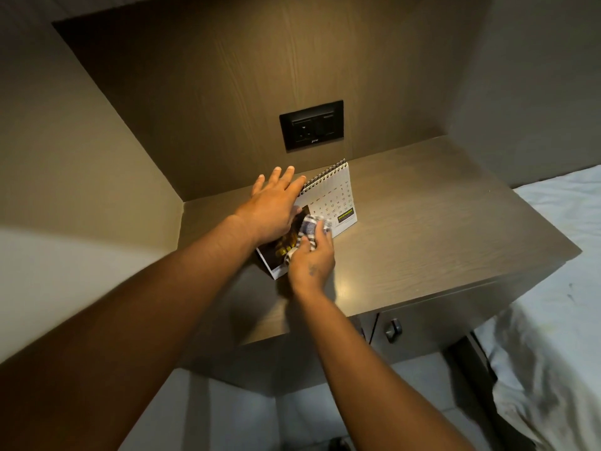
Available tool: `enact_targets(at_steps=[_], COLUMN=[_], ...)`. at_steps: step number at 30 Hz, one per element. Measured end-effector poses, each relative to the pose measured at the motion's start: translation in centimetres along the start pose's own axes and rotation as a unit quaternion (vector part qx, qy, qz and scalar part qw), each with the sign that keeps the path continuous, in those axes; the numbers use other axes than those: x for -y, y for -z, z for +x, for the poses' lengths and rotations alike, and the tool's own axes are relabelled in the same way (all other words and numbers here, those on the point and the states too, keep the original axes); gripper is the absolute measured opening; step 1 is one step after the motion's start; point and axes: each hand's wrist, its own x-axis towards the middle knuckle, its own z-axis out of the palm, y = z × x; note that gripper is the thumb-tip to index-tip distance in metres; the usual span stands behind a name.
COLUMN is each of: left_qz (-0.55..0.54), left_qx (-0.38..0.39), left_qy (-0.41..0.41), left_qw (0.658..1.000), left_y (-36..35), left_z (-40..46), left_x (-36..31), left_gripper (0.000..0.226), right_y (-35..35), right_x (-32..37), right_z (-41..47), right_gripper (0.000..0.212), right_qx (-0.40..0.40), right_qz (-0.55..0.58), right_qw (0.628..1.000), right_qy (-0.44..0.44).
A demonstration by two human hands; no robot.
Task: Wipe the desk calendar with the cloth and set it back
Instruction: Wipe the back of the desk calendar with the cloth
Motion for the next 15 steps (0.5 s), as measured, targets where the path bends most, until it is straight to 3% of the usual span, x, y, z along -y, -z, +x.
enact_targets(at_steps=[4, 7, 13, 15], left_qz=[-0.009, -0.010, -0.012, -0.011], left_qx=[-0.009, -0.010, -0.009, -0.008], left_qy=[-0.006, 0.000, -0.008, -0.006], left_qw=[1.000, 1.000, 1.000, 1.000], left_y=[0.2, 0.0, -0.4, -0.4], left_z=[0.6, 0.7, 0.5, 0.5], left_x=[-0.8, -0.8, -0.4, -0.5], left_gripper=[0.065, 0.065, 0.067, 0.067], right_y=[0.9, 2.5, 0.0, -0.3], right_x=[3.4, 4.1, -0.7, -0.4], right_z=[4.7, 8.2, -0.5, -0.1], right_gripper=[0.052, 0.052, 0.054, 0.053], right_qx=[-0.051, -0.082, -0.001, -0.014], right_qz=[-0.047, -0.044, -0.001, 0.008], right_qw=[0.995, 0.996, 1.000, 1.000], right_qy=[0.064, -0.004, 0.025, 0.015])
